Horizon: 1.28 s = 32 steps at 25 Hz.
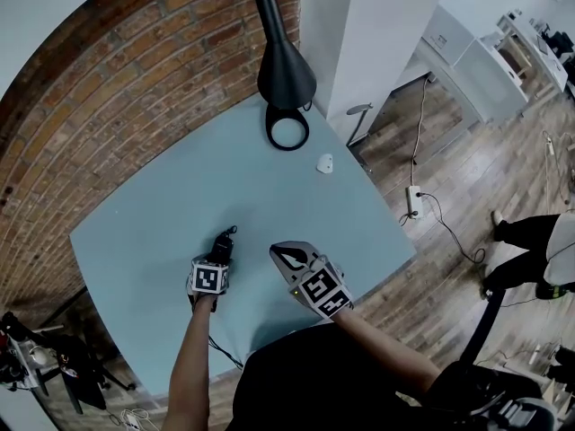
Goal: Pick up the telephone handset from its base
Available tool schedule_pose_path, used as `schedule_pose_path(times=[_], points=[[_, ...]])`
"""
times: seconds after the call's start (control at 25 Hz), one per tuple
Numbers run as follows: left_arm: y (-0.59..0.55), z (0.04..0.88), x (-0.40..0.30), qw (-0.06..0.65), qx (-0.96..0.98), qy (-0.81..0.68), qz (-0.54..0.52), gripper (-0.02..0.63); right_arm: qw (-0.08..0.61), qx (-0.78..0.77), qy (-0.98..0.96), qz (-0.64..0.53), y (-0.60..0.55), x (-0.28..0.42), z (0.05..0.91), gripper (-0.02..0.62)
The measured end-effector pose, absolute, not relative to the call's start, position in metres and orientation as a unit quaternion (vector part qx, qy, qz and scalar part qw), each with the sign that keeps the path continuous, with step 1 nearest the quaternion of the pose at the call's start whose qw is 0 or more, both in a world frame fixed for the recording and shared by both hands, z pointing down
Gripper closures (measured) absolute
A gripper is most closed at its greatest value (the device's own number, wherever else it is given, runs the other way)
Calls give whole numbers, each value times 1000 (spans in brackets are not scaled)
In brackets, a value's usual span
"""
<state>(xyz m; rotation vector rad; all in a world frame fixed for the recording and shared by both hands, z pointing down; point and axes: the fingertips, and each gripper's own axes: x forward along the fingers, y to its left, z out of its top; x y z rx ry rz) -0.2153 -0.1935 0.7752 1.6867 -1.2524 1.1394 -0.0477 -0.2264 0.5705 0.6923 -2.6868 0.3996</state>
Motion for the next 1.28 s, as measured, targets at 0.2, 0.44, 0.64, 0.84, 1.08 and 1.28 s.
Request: schedule_pose_path(times=[0.2,0.44,0.64,0.84,1.08,1.28], points=[[-192,772,-215,363,658,-483,449,318,168,243,-945,140,-226,-48,570,584],[-192,769,-215,360,657,-483,454,322,167,243,-945,140,-226,-45,568,584],[-189,766,-216,362,653,-483,457,322,165,245,-945,140,-227,-44,567,584],[-189,762,-216,359,656,-487,452,325,164,244,-946,139,-225,-44,566,584],[-189,756,-219,357,653,-494,449,325,164,242,-946,139,-223,-44,565,584],[-189,754,-219,359,656,-494,444,325,163,242,-947,137,-224,-43,563,584]])
